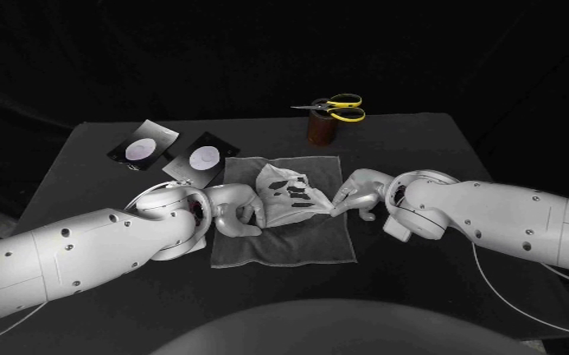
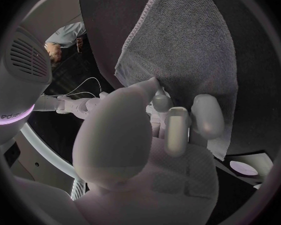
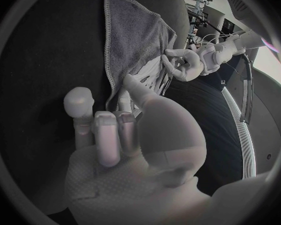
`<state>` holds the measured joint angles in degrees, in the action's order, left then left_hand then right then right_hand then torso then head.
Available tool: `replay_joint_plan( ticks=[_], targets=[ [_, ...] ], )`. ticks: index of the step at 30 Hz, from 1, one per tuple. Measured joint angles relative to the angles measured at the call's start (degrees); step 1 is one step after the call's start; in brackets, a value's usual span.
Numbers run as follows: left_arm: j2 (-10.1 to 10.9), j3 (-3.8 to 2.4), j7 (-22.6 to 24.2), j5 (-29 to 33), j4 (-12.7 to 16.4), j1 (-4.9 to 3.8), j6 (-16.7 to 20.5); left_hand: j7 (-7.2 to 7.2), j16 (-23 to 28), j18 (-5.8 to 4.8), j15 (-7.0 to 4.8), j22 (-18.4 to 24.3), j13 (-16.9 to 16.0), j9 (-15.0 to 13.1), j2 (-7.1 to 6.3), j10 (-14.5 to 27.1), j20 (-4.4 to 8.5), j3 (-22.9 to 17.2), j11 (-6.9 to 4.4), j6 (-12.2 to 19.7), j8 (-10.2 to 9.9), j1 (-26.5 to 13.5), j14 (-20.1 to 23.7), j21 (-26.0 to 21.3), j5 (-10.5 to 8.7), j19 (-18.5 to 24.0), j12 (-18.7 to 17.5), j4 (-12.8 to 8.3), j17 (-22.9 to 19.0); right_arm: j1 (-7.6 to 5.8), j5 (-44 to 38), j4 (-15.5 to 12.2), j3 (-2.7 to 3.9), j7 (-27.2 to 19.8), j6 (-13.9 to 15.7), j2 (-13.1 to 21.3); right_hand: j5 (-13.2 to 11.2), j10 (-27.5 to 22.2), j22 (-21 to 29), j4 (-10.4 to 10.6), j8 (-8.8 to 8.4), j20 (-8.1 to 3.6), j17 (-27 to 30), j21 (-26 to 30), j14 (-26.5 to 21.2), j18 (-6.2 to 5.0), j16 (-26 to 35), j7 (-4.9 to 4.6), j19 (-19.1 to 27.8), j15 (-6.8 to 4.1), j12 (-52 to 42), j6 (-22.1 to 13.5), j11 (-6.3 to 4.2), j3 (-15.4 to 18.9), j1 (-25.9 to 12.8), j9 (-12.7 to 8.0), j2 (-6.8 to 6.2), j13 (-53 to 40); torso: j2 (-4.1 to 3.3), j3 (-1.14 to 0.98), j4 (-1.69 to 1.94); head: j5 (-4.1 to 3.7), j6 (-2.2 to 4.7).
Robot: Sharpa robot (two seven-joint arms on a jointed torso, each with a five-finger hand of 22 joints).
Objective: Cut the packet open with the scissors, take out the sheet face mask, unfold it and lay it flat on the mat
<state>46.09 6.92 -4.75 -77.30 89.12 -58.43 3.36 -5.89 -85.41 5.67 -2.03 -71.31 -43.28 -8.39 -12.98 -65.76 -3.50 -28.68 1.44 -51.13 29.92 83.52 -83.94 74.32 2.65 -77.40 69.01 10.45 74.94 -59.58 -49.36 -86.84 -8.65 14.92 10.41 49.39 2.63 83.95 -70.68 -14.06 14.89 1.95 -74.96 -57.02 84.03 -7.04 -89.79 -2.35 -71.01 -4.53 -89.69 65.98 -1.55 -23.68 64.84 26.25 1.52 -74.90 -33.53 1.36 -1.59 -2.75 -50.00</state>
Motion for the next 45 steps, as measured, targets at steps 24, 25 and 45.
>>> replay_joint_plan(
  ticks=[24, 25, 45],
  targets=[
    [1.9, 0.11, 4.5, 1.7, -1.0, 0.37, 3.9, 0.19, 0.0, -0.02, 0.0, 1.2, 2.5, 0.4, 0.0, 1.9, 0.23, -1.4, -0.41, -2.2, -0.9, 0.0, 0.0, -0.9, 0.0, 0.6, -1.3, -1.4, 0.0, -1.67, 1.4, -1.3, -0.13, 0.6, 3.0, 0.5, 0.0, 0.1, -0.2, 3.0, 1.99, -0.6, 0.1, 0.0, -0.1, 0.06, 0.0, 0.94, -0.6, -0.74, -0.1, 0.1, -0.92, 0.7, -3.6, 0.0, -0.7, 0.0, -0.01, -0.02, -0.01, -0.77, 0.0],
    [1.9, 0.07, 4.7, 1.9, -1.0, 0.37, 4.0, 0.18, 0.0, -0.02, 0.01, 1.4, 2.7, 0.4, 0.0, 2.3, 0.28, -1.5, -0.41, -2.2, -0.9, 0.0, 0.0, -1.0, 0.0, 0.7, -1.6, -1.5, 0.0, -1.9, 1.3, -1.4, -0.13, 0.7, 2.5, 0.5, 0.0, 0.1, -0.3, 3.2, 1.99, -0.74, 0.1, 0.0, 0.0, 0.06, 0.0, 0.95, -0.7, -0.84, -0.1, 0.1, -0.92, 0.5, -3.6, 0.0, -0.67, 0.0, 0.0, -0.02, -0.01, -0.8, 0.0],
    [2.9, -1.05, 8.9, 11.3, -0.8, 0.29, 5.3, -0.22, 1.2, -0.02, 0.0, 4.1, 12.4, 1.2, -1.14, 8.5, -0.13, -1.8, 0.11, -1.8, -2.4, -1.1, 0.0, -3.4, 0.0, 2.8, -7.8, -1.8, -2.5, -5.79, -3.8, -2.3, -0.13, 5.7, -4.1, -2.0, 0.0, 0.1, -0.8, 4.9, 1.99, -1.13, 0.0, -0.5, -0.1, 0.42, 0.0, 1.27, -1.1, -1.12, 0.0, -0.2, -1.31, -0.3, -3.8, 0.0, 0.26, 0.0, -0.01, -0.01, -0.01, -0.63, 0.0]
  ],
)
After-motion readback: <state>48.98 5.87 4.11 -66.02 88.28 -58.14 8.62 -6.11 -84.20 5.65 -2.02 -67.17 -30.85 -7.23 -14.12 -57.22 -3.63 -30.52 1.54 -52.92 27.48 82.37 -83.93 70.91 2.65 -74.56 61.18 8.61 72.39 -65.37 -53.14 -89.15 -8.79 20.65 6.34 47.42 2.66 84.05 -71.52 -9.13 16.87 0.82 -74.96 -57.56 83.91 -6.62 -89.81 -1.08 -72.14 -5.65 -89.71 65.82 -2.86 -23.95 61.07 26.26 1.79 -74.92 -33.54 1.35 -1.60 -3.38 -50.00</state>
